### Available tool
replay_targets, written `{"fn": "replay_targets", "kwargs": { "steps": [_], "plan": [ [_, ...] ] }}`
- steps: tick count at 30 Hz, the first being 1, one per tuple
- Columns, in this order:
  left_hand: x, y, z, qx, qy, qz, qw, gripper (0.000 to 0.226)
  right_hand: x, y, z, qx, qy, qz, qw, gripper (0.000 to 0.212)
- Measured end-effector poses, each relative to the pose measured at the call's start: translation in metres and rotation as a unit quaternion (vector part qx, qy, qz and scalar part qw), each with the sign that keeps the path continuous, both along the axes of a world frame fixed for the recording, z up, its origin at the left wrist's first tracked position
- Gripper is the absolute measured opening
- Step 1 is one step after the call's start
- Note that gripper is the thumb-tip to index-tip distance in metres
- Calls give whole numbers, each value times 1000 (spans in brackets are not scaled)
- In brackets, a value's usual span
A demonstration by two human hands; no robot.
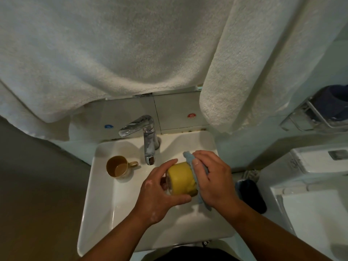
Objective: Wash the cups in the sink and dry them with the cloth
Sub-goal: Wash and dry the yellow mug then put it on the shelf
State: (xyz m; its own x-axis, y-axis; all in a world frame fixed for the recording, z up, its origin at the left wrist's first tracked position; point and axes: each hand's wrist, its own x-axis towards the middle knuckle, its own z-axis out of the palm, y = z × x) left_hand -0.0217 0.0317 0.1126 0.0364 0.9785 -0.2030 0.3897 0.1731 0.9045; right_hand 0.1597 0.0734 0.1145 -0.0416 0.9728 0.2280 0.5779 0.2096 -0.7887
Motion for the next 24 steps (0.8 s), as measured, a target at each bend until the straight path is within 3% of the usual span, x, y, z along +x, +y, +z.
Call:
{"fn": "replay_targets", "kwargs": {
  "steps": [3, 9, 14, 20, 24],
  "plan": [
    [2, 3, 4, -84, -83, 50, 992, 112, 0, -3, -3, 52, 4, -10, 999, 38],
    [6, 6, 16, -142, -132, 45, 980, 69, 8, -5, -12, 38, -4, 10, 999, 37],
    [8, 5, 13, -87, -74, 74, 991, 74, -7, -3, -7, -9, -83, 15, 996, 43],
    [4, 1, 16, -26, -22, 16, 999, 66, -12, -14, 4, 90, -132, 193, 968, 39],
    [2, -6, 15, -21, -47, 15, 999, 83, 14, 3, -5, 25, -85, 96, 991, 48]
  ]
}}
